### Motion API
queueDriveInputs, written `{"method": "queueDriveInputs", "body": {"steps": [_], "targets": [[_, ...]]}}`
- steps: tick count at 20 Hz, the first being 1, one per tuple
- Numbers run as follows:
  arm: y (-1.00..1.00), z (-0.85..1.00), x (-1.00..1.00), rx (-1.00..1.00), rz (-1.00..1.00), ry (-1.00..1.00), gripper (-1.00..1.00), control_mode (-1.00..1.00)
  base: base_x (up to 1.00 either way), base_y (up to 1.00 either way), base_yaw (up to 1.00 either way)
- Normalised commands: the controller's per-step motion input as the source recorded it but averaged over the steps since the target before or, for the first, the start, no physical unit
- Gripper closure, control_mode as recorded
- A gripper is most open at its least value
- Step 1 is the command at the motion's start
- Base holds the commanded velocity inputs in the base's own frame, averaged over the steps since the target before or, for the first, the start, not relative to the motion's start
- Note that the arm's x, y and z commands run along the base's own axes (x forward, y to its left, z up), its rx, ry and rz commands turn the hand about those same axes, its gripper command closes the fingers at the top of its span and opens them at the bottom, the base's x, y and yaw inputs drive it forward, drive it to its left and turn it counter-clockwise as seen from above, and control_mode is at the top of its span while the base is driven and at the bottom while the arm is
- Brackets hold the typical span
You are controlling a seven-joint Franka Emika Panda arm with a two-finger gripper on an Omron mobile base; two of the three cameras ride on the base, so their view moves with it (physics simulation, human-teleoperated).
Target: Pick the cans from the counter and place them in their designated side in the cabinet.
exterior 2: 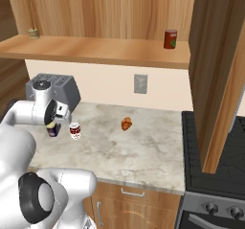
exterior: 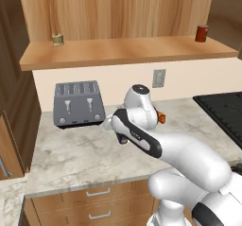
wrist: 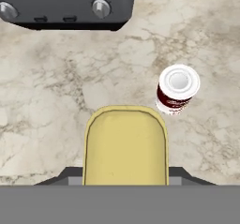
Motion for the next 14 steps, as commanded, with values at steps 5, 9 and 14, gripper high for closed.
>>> {"method": "queueDriveInputs", "body": {"steps": [5,9,14], "targets": [[-0.19,0.28,-0.17,0.0,0.02,0.0,1.0,-1.0,0.0,0.0,0.0],[-0.21,0.26,-0.21,0.0,0.01,0.0,1.0,-1.0,0.0,0.0,0.0],[-0.22,0.25,-0.26,0.0,0.01,0.0,1.0,-1.0,0.0,0.0,0.0]]}}
